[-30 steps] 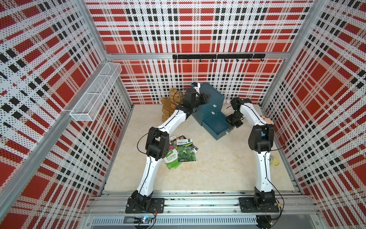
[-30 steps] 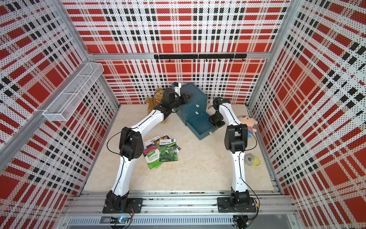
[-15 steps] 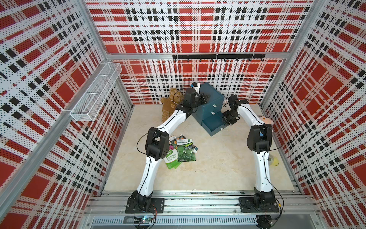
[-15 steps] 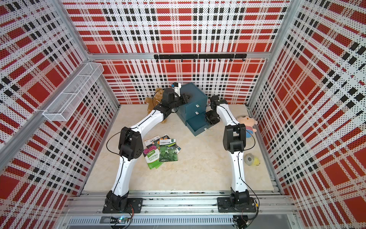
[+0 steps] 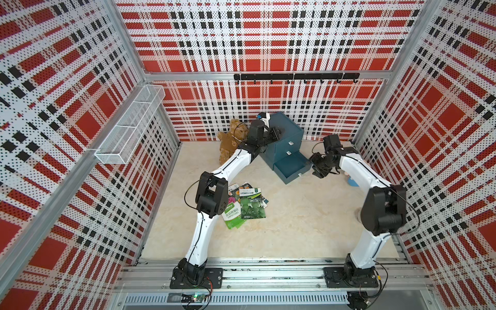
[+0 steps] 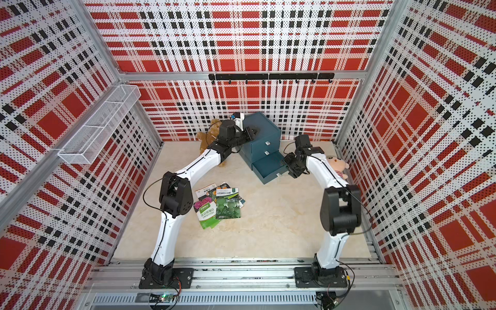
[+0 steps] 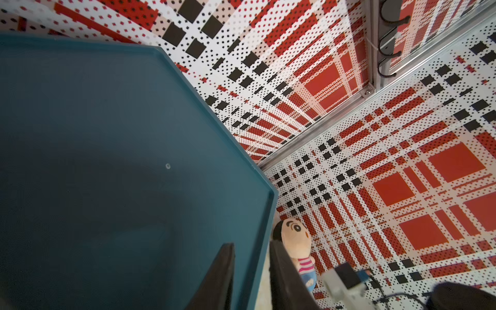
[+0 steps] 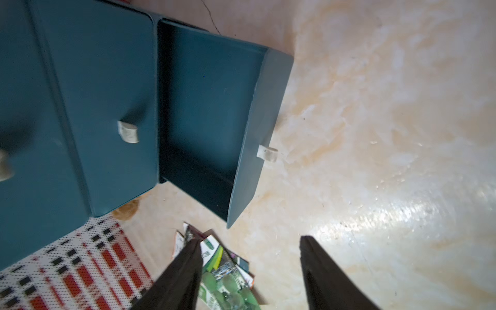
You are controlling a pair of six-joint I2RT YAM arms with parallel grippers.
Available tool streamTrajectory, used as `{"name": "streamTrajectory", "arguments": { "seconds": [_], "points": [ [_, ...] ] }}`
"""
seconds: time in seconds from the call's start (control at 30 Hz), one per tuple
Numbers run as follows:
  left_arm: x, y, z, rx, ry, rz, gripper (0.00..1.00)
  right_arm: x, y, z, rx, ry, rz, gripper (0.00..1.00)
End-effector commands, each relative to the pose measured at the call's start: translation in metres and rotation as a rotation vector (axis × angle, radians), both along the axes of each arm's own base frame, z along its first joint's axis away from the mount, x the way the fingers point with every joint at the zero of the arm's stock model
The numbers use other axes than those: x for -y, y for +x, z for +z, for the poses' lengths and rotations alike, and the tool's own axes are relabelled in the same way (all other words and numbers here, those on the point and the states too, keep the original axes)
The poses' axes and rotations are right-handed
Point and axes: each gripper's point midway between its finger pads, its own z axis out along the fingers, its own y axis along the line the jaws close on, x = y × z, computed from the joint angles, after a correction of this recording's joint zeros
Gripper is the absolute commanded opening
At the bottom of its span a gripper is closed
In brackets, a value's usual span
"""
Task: Take the seed bags out of the drawer
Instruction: Close the drawer in the storage box.
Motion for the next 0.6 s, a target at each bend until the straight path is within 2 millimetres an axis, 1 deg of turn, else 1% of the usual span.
{"name": "streamTrajectory", "arguments": {
  "seconds": [0.0, 0.03, 0.07, 0.13, 0.2, 0.33, 0.43, 0.53, 0.57],
  "points": [
    [-0.011, -0.002, -0.026, -0.111, 0.028, 0.012, 0.29, 0.015, -0.013, -0.024, 0.011, -0.048, 0.031, 0.22],
    [-0.014, -0.002, -0.020, -0.108, 0.019, 0.021, 0.29, 0.018, -0.020, -0.037, -0.019, -0.051, 0.038, 0.01],
    [-0.020, -0.001, -0.013, -0.103, 0.011, 0.030, 0.29, 0.018, -0.024, -0.050, -0.041, -0.048, 0.048, 0.00],
    [-0.028, -0.002, 0.002, -0.089, -0.002, 0.042, 0.29, 0.015, -0.024, -0.066, -0.060, -0.042, 0.064, 0.00],
    [-0.039, -0.004, 0.015, -0.081, -0.015, 0.059, 0.29, 0.009, -0.014, -0.076, -0.047, -0.010, 0.076, 0.00],
    [-0.067, -0.012, 0.043, -0.060, -0.031, 0.102, 0.29, -0.002, 0.012, -0.082, -0.015, 0.047, 0.076, 0.00],
    [-0.093, -0.024, 0.058, -0.052, -0.032, 0.140, 0.29, -0.012, 0.033, -0.088, 0.008, 0.095, 0.080, 0.00],
    [-0.120, -0.038, 0.060, -0.065, -0.023, 0.176, 0.29, -0.022, 0.055, -0.089, 0.030, 0.133, 0.078, 0.00],
    [-0.127, -0.043, 0.059, -0.071, -0.018, 0.183, 0.29, -0.024, 0.060, -0.090, 0.032, 0.140, 0.077, 0.00]
  ]
}}
